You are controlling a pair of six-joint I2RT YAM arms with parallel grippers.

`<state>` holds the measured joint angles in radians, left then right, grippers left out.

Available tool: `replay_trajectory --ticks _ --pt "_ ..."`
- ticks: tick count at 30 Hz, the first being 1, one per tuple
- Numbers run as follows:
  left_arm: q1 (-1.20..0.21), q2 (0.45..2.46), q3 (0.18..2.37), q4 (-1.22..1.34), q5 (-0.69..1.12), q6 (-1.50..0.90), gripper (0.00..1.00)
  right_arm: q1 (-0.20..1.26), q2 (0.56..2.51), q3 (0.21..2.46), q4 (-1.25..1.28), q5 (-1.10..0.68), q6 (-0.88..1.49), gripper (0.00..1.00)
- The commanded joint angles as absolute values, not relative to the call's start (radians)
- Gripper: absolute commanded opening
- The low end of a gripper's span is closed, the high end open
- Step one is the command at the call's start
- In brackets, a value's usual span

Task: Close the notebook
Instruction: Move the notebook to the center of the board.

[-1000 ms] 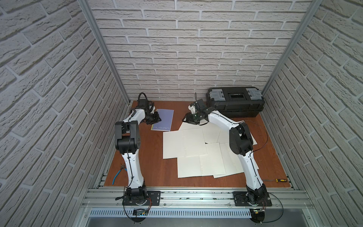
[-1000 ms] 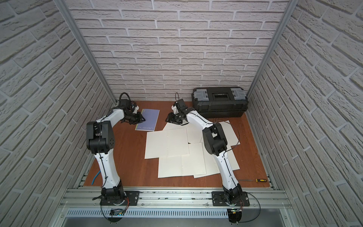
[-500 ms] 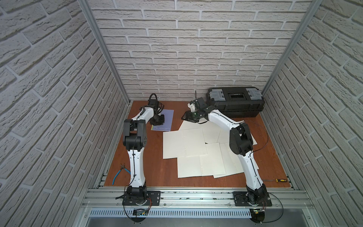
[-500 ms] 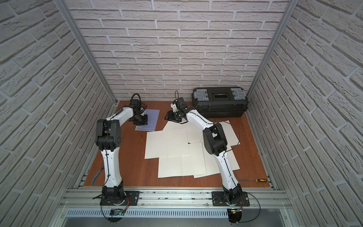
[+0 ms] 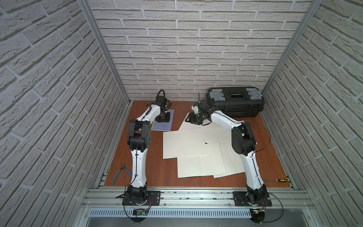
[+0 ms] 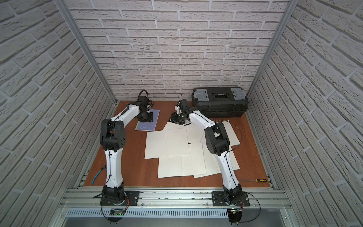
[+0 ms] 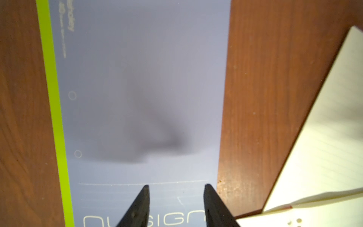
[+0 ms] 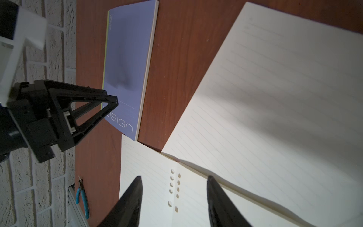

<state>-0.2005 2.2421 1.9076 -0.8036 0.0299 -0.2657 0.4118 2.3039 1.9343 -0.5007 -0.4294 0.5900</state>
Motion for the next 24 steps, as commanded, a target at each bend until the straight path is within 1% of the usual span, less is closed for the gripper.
replay_trajectory --ticks 1,7,13,24 --pt "-0.219 2.282 1.963 -0.849 0.007 -0.273 0.49 0.381 2.198 1.893 -0.469 -0.414 0.575 0.53" --pt "-0.259 2.345 2.066 -0.916 -0.057 -0.269 0.56 0.342 2.135 1.807 -0.456 -0.413 0.563 0.54" --pt "-0.268 2.404 2.155 -0.97 -0.094 -0.282 0.6 0.324 2.085 1.732 -0.458 -0.417 0.545 0.54" --pt "-0.279 2.475 2.229 -1.023 -0.112 -0.288 0.58 0.319 2.073 1.685 -0.457 -0.443 0.543 0.53"
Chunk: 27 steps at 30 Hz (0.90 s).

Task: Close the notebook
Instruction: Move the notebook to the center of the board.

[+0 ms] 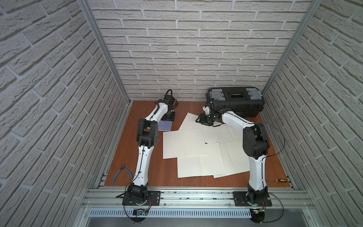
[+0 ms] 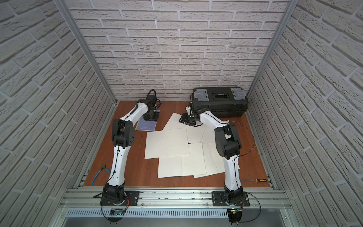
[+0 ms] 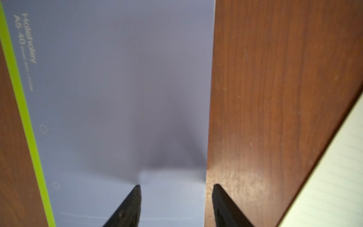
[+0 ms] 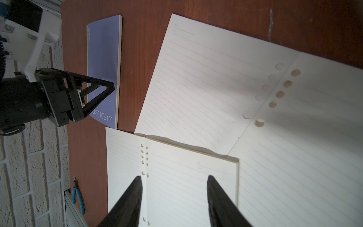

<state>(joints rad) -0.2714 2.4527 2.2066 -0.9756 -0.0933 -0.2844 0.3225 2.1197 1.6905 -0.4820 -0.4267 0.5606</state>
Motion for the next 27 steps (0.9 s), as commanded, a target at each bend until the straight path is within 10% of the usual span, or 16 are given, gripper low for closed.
replay_trajectory --ticks 1,27 --pt "-0.279 2.48 2.232 -1.024 -0.112 -0.288 0.58 0.318 2.073 1.686 -0.456 -0.445 0.543 0.53" --pt "-0.221 2.54 2.263 -1.082 -0.116 -0.246 0.54 0.311 2.076 1.692 -0.453 -0.449 0.556 0.53"
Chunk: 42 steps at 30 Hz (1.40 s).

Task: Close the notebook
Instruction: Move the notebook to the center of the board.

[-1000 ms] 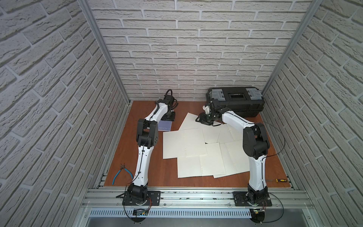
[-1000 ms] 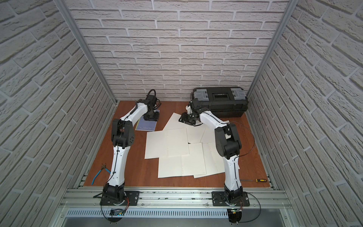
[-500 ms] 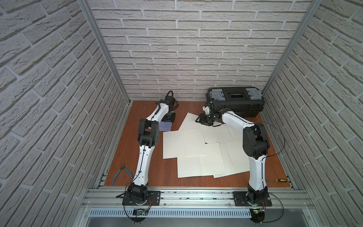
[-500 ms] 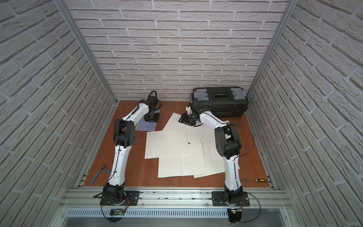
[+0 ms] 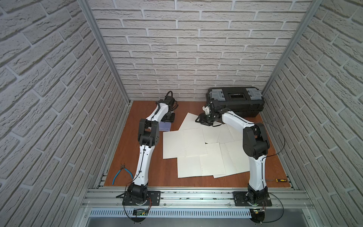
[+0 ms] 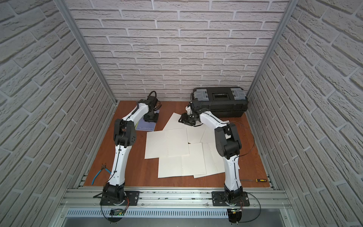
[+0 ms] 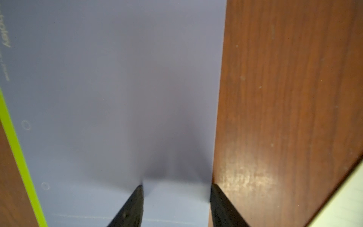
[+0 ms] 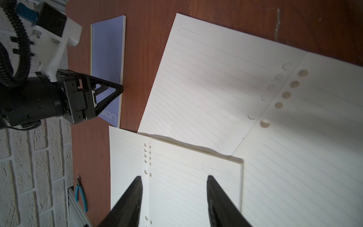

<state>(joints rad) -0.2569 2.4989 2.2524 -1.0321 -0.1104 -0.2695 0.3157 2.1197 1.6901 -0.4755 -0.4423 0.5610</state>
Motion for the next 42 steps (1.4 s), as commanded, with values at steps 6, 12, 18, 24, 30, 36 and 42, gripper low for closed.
replay_trajectory --ticks 6,12,18,24,30,36,42 --pt "-0.172 2.547 2.263 -1.082 -0.091 -0.228 0.53 0.31 2.081 1.706 -0.464 -0.449 0.554 0.53" --pt "-0.13 2.552 2.264 -1.081 -0.076 -0.182 0.53 0.31 2.083 1.717 -0.475 -0.446 0.555 0.53" --pt "-0.087 2.56 2.27 -1.082 -0.071 -0.135 0.53 0.309 2.083 1.722 -0.497 -0.442 0.55 0.53" --pt "-0.042 2.564 2.272 -1.075 -0.075 -0.103 0.53 0.309 2.081 1.73 -0.514 -0.434 0.549 0.53" --pt "-0.017 2.598 2.322 -1.087 -0.085 -0.072 0.53 0.308 2.071 1.727 -0.528 -0.425 0.549 0.53" --pt "0.004 2.609 2.332 -1.087 -0.089 -0.057 0.53 0.31 2.066 1.727 -0.531 -0.419 0.559 0.53" --pt "0.019 2.616 2.337 -1.081 -0.092 -0.047 0.53 0.312 2.066 1.738 -0.538 -0.414 0.561 0.53"
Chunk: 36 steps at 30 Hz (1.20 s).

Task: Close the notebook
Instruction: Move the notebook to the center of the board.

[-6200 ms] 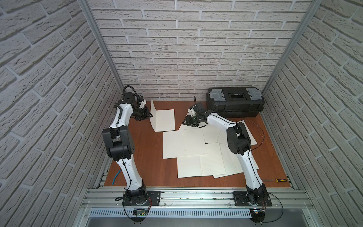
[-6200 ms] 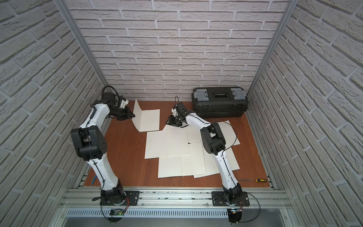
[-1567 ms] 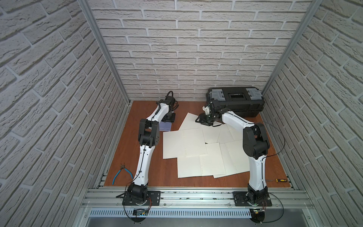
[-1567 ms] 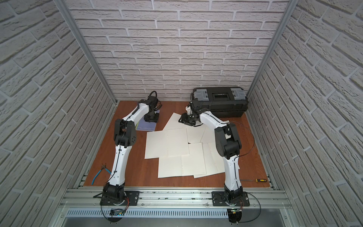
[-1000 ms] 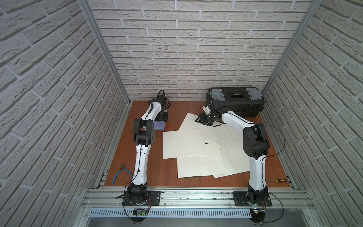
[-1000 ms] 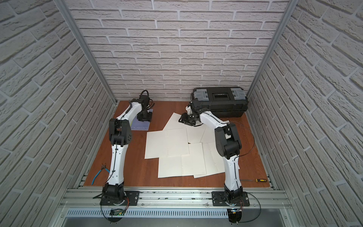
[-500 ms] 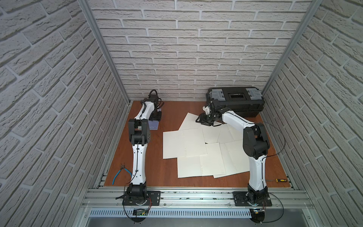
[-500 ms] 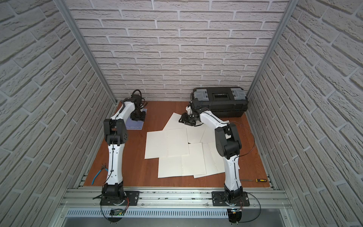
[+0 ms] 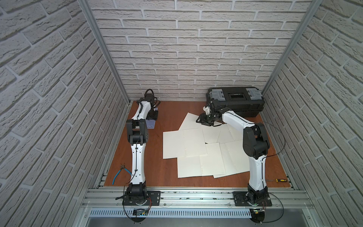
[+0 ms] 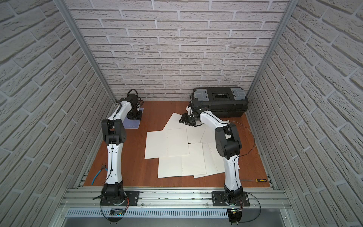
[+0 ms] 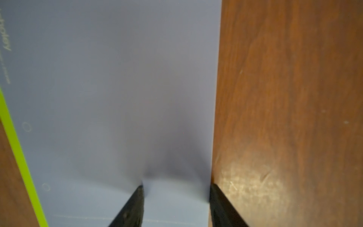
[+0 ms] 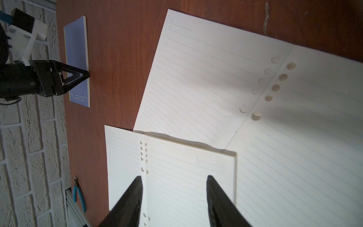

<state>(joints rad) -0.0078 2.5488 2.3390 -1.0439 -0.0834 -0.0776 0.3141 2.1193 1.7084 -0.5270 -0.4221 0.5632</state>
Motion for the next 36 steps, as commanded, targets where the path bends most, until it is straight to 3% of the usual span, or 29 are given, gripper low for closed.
replay_trajectory --ticks 1,20,36 --pt "0.021 2.618 2.341 -1.083 -0.091 -0.045 0.53 0.314 2.067 1.739 -0.54 -0.413 0.561 0.53" --pt "0.061 2.637 2.369 -1.081 -0.077 -0.034 0.54 0.326 2.08 1.755 -0.554 -0.403 0.562 0.53" --pt "0.053 2.599 2.368 -1.05 0.009 -0.086 0.6 0.328 2.072 1.728 -0.538 -0.4 0.562 0.53"
